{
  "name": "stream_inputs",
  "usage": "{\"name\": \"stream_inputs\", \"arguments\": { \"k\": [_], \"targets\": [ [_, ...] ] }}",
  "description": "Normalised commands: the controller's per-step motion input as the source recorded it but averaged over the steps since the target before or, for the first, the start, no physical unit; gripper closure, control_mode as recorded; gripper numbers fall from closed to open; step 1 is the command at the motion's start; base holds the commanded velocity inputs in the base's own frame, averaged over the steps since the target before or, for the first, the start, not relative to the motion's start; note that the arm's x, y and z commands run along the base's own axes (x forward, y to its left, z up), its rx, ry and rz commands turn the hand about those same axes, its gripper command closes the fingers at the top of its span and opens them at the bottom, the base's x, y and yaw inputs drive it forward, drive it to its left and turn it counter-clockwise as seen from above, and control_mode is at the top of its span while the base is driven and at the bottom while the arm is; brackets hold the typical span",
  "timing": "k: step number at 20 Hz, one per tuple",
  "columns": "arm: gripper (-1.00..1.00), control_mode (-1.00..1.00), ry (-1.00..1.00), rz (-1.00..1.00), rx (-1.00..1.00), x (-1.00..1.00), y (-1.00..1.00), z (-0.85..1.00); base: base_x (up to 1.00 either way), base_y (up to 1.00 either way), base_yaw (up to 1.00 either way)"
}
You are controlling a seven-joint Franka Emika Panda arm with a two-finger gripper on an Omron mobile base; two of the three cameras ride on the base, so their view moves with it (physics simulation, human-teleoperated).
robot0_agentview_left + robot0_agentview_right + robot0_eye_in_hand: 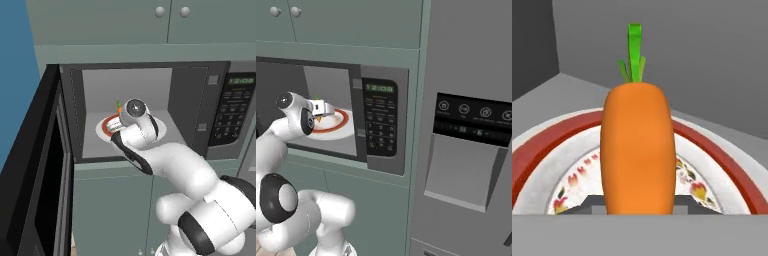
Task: Pick the carrot from the counter and place it in the microwave.
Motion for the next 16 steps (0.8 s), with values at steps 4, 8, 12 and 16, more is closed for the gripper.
{"name": "stream_inputs", "arguments": {
  "k": [4, 8, 12, 16],
  "targets": [
    [1.00, -1.00, 0.11, 0.00, 0.00, 0.50, 0.00, -0.66, 0.00, 0.00, 0.00],
    [1.00, -1.00, 0.04, 0.00, 0.00, 0.28, 0.00, -0.70, 0.00, 0.00, 0.00],
    [1.00, -1.00, 0.00, 0.00, 0.00, 0.34, 0.00, -0.37, 0.00, 0.00, 0.00],
    [1.00, -1.00, 0.00, -0.01, 0.00, 0.09, 0.00, -0.23, 0.00, 0.00, 0.00]
  ]
}}
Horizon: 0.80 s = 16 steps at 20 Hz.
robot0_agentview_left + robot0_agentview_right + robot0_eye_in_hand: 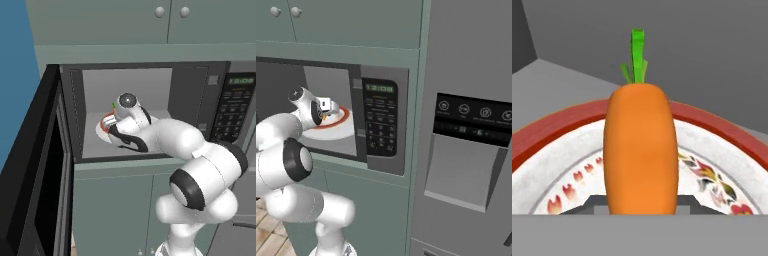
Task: Pick the carrot from the counter and place it in the microwave.
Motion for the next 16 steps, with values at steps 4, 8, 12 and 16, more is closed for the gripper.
{"name": "stream_inputs", "arguments": {
  "k": [4, 8, 12, 16],
  "targets": [
    [-1.00, -1.00, 0.00, -0.02, 0.00, -0.46, 0.00, -0.31, 0.00, 0.00, 0.00],
    [-1.00, -1.00, -0.02, -0.03, 0.01, -0.35, 0.00, -0.19, 0.00, 0.00, 0.00],
    [-1.00, -1.00, -0.09, -0.02, 0.01, -0.01, -0.01, 0.00, 0.00, 0.00, 0.00],
    [-1.00, -1.00, -0.07, -0.01, 0.03, 0.00, -0.10, 0.05, 0.00, 0.00, 0.00]
  ]
}}
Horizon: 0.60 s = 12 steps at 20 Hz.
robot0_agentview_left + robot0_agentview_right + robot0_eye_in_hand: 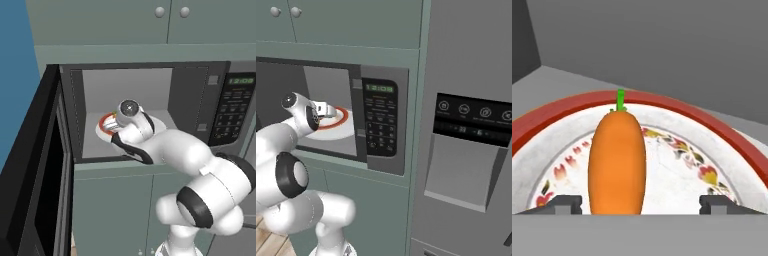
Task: Pick the carrot from the counter and place it in the microwave.
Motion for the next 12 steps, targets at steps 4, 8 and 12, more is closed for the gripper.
{"name": "stream_inputs", "arguments": {
  "k": [4, 8, 12],
  "targets": [
    [-1.00, -1.00, -0.08, -0.02, 0.04, -0.46, -0.05, 0.26, 0.00, 0.00, 0.00],
    [-1.00, -1.00, -0.02, -0.06, 0.12, -1.00, -0.01, 0.27, 0.00, 0.00, 0.00],
    [-1.00, -1.00, 0.01, -0.09, 0.16, -1.00, -0.12, 0.54, 0.00, 0.00, 0.00]
  ]
}}
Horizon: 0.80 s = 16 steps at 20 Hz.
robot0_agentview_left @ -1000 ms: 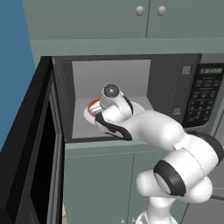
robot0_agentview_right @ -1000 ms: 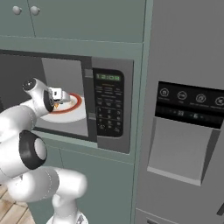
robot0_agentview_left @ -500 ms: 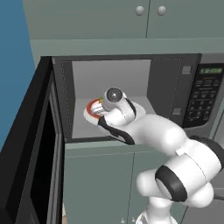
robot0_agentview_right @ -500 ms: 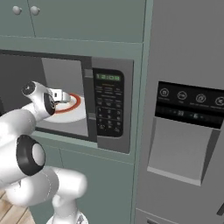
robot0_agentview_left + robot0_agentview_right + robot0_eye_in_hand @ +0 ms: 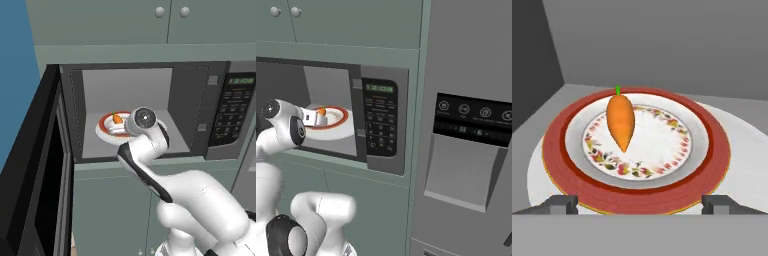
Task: Pick the carrot from the counter and place it in the microwave.
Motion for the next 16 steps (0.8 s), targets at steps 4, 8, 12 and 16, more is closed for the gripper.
{"name": "stream_inputs", "arguments": {
  "k": [4, 8, 12, 16],
  "targets": [
    [-1.00, -1.00, 0.06, -0.08, 0.13, -1.00, -0.45, 0.65, 0.00, 0.00, 0.00],
    [-1.00, -1.00, 0.17, -0.02, 0.08, -1.00, -0.71, 0.71, 0.00, 0.00, 0.00],
    [-1.00, -1.00, 0.13, 0.00, -0.01, -1.00, -0.71, 0.39, 0.00, 0.00, 0.00],
    [-1.00, -1.00, 0.04, 0.00, -0.14, -1.00, -0.59, 0.19, 0.00, 0.00, 0.00]
  ]
}}
